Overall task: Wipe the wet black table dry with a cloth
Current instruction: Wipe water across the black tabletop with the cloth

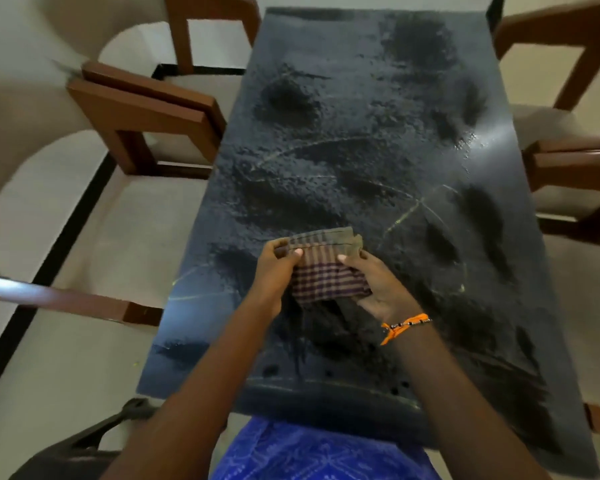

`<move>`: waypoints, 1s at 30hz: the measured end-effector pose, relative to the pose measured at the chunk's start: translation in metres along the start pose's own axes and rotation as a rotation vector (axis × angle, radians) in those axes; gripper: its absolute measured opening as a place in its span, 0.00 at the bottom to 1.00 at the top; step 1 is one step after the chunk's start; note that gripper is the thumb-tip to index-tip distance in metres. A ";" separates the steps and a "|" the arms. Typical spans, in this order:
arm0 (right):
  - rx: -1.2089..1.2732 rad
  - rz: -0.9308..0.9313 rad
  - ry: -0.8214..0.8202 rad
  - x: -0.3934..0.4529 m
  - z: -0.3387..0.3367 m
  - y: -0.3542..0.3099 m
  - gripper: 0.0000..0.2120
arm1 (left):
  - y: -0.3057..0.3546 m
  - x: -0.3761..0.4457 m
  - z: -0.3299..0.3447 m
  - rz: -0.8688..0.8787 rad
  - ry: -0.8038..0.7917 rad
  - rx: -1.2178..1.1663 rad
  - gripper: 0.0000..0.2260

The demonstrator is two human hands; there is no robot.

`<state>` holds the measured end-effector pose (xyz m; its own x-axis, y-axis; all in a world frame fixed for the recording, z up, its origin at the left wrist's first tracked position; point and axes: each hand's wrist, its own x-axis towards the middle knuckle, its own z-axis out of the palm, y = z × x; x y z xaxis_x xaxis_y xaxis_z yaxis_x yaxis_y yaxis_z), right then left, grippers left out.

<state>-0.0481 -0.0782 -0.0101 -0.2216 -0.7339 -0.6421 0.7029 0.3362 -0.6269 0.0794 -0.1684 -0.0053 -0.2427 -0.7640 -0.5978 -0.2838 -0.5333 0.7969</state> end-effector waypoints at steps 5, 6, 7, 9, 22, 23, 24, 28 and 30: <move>-0.333 -0.282 0.162 0.061 0.066 -0.063 0.08 | 0.039 0.047 -0.037 0.167 0.090 0.077 0.11; -0.486 -0.382 0.220 0.077 0.078 -0.079 0.07 | 0.049 0.058 -0.045 0.205 0.081 0.111 0.11; -0.655 -0.470 0.285 0.090 0.089 -0.095 0.06 | 0.057 0.068 -0.052 0.242 0.074 0.136 0.10; -0.988 -0.572 0.390 0.118 0.114 -0.125 0.09 | 0.076 0.094 -0.066 0.302 0.067 0.176 0.09; -1.761 -0.557 0.572 0.293 0.141 -0.074 0.33 | 0.081 0.204 -0.131 0.415 0.165 0.607 0.11; -1.757 -0.587 0.559 0.300 0.155 -0.070 0.34 | 0.081 0.208 -0.133 0.423 0.171 0.615 0.12; -1.756 -0.612 0.535 0.309 0.170 -0.067 0.35 | 0.081 0.211 -0.134 0.426 0.164 0.624 0.13; -1.848 -0.721 0.360 0.340 0.225 -0.060 0.33 | 0.083 0.218 -0.137 0.429 0.107 0.712 0.19; -1.903 -0.755 0.286 0.347 0.230 -0.060 0.32 | 0.083 0.222 -0.137 0.417 0.082 0.771 0.22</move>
<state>-0.0115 -0.4891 -0.0941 -0.2760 -0.9611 -0.0128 -0.9420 0.2732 -0.1951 0.1287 -0.4321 -0.0598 -0.4075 -0.8811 -0.2399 -0.7416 0.1659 0.6500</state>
